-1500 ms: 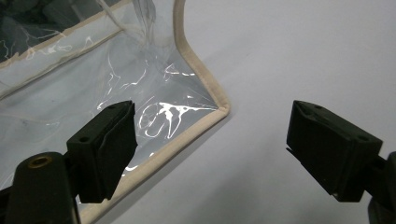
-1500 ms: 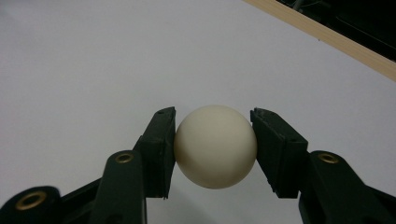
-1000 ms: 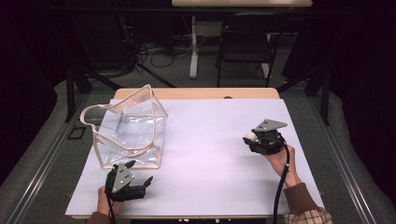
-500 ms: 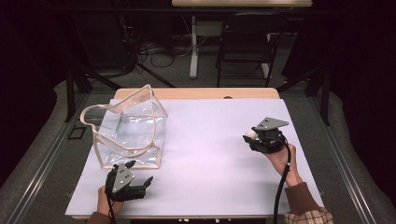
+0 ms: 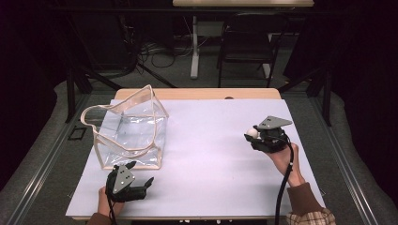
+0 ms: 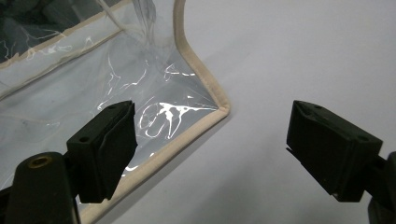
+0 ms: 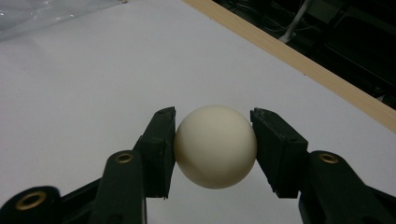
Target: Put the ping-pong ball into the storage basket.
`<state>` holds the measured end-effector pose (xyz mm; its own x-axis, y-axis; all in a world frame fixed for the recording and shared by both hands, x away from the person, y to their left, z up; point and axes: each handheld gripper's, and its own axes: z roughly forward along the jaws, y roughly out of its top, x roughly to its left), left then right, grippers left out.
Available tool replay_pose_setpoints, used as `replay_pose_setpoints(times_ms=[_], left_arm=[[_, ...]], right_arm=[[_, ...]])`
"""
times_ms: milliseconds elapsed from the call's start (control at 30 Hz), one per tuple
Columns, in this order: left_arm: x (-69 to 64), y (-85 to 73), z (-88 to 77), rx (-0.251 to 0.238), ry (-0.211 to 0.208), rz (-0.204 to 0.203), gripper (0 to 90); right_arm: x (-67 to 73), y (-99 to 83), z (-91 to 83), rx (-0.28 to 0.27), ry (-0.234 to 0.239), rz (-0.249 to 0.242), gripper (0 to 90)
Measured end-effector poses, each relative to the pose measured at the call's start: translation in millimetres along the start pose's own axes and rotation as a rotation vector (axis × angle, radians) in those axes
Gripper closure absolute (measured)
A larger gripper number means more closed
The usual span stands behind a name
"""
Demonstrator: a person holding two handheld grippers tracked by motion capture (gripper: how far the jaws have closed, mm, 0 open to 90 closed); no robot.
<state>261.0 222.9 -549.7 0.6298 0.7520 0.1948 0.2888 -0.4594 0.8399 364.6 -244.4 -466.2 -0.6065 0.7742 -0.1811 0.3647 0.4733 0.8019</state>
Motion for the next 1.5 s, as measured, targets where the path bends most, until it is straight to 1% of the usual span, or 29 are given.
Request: replay_pose_setpoints(times_ms=[300, 867, 1000, 1133, 1500], left_arm=[[0.1, -0.1, 0.1, -0.001, 0.001, 0.0, 16.1], [0.3, 0.1, 0.4, -0.002, 0.0, -0.002, 16.2], [0.4, 0.1, 0.7, -0.003, 0.001, -0.002, 16.2], [0.8, 0.4, 0.9, -0.004, 0.0, 0.002, 16.2], [0.7, 0.4, 0.7, -0.005, 0.001, -0.001, 16.2]], right_arm=[[2.0, 4.1, -3.1, -0.01, -0.001, -0.009, 50.8], [-2.5, 7.5, -11.1, -0.026, -0.009, -0.001, 50.9], [-2.6, 8.7, -14.6, -0.031, -0.016, -0.008, 50.9], [-2.9, 12.9, -18.0, -0.041, -0.018, -0.007, 50.9], [-1.5, 25.0, -19.7, -0.065, -0.019, -0.014, 50.9]])
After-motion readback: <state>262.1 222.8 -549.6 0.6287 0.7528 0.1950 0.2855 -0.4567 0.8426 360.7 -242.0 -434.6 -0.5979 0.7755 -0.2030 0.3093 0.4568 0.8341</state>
